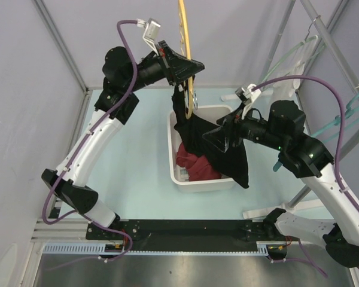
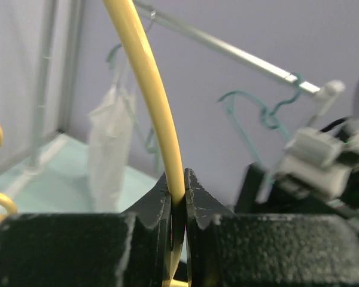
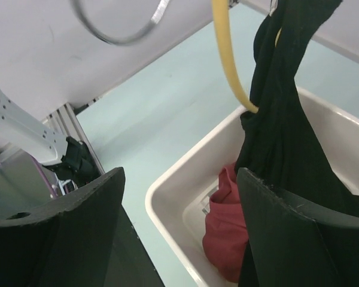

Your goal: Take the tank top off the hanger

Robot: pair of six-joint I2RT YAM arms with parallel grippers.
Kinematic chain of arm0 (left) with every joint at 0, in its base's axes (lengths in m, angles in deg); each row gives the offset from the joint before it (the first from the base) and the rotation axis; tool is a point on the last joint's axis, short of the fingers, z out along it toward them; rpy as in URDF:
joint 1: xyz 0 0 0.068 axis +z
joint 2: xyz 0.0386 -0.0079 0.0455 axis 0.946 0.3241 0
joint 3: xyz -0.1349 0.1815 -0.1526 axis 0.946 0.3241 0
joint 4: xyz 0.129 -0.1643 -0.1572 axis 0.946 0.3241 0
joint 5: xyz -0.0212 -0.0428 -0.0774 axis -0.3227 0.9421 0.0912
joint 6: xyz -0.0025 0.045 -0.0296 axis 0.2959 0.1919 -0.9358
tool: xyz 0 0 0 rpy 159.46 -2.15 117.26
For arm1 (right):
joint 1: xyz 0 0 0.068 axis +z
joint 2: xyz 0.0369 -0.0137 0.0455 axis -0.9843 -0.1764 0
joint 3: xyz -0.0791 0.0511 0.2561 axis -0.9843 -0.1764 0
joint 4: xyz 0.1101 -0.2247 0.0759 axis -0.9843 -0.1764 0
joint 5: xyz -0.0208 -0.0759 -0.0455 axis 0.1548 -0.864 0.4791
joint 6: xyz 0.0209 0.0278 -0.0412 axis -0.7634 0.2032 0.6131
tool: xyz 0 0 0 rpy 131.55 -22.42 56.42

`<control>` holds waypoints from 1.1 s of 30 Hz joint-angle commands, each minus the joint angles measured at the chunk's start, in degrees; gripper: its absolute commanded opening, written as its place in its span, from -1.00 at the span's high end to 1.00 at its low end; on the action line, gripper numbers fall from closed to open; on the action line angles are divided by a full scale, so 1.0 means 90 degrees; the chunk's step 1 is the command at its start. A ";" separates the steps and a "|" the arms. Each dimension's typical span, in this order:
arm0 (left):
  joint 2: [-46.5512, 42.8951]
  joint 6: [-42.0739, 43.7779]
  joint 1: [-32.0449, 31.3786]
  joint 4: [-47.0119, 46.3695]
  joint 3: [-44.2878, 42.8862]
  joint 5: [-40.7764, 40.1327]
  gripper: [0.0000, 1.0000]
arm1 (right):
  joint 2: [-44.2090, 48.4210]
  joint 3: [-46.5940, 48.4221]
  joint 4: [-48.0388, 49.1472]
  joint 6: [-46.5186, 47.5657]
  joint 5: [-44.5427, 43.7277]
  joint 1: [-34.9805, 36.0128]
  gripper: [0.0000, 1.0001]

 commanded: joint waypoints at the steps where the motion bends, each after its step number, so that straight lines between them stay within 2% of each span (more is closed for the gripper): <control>1: -0.0014 -0.3227 0.0200 -0.1712 0.0292 0.1024 1.00 | -0.0045 0.0165 0.0097 0.0409 0.0275 0.0095 -0.61; 3: -0.0112 -0.3954 0.0190 -0.2287 0.0732 0.1112 1.00 | -0.0016 0.0106 0.0204 0.0438 0.0383 0.0124 -0.61; 4: -0.0199 -0.4702 0.0190 -0.3103 0.1305 0.1093 1.00 | -0.0006 0.0057 0.0272 0.0438 0.0442 0.0114 -0.61; 7: -0.0492 -0.5498 0.0200 -0.3959 0.1953 0.0849 1.00 | 0.0052 -0.0177 0.0604 0.0429 0.0686 0.0134 -0.61; 15: -0.1147 -0.5403 0.0190 -0.3366 0.2316 0.0146 1.00 | 0.0014 -0.0762 0.1609 -0.0039 0.1388 0.0260 -0.56; 19: -0.1225 -0.5791 0.0190 -0.3520 0.2589 0.0018 1.00 | 0.0033 -0.1134 0.2000 -0.0157 0.1302 0.0524 -0.50; 22: -0.1332 -0.6096 0.0181 -0.3706 0.2813 -0.0079 1.00 | -0.0006 -0.1261 0.2079 -0.0225 0.1184 0.0602 -0.32; 23: -0.1371 -0.6125 0.0181 -0.3707 0.2853 -0.0118 1.00 | -0.0016 -0.1319 0.2166 -0.0322 0.1194 0.0631 -0.13; 25: -0.1440 -0.6106 0.0181 -0.3677 0.2931 -0.0186 1.00 | 0.0004 -0.1388 0.2351 -0.0498 0.1145 0.0641 0.09; 26: -0.1469 -0.6057 0.0181 -0.3648 0.2922 -0.0187 1.00 | -0.0006 -0.1369 0.2401 -0.0683 0.1126 0.0642 0.35; 27: -0.1469 -0.5960 0.0181 -0.3551 0.2902 -0.0196 1.00 | 0.0013 -0.1349 0.2450 -0.0820 0.1126 0.0651 0.49; 28: -0.1479 -0.5930 0.0181 -0.3502 0.2893 -0.0187 1.00 | 0.0043 -0.1340 0.2595 -0.0947 0.1106 0.0642 0.85; 29: -0.1470 -0.5901 0.0181 -0.3482 0.2912 -0.0177 1.00 | 0.0062 -0.1339 0.2722 -0.1306 0.1087 0.0661 1.00; 30: -0.1460 -0.5862 0.0181 -0.3492 0.2941 -0.0158 1.00 | 0.0130 -0.1378 0.2859 -0.1503 0.1145 0.0661 1.00; 31: -0.1440 -0.5833 0.0181 -0.3530 0.2961 -0.0119 0.66 | 0.0169 -0.1388 0.3141 -0.1669 0.1203 0.0671 1.00; 33: -0.1411 -0.5687 0.0181 -0.3744 0.3019 0.0018 0.11 | 0.0335 -0.1350 0.3319 -0.2080 0.1165 0.0797 1.00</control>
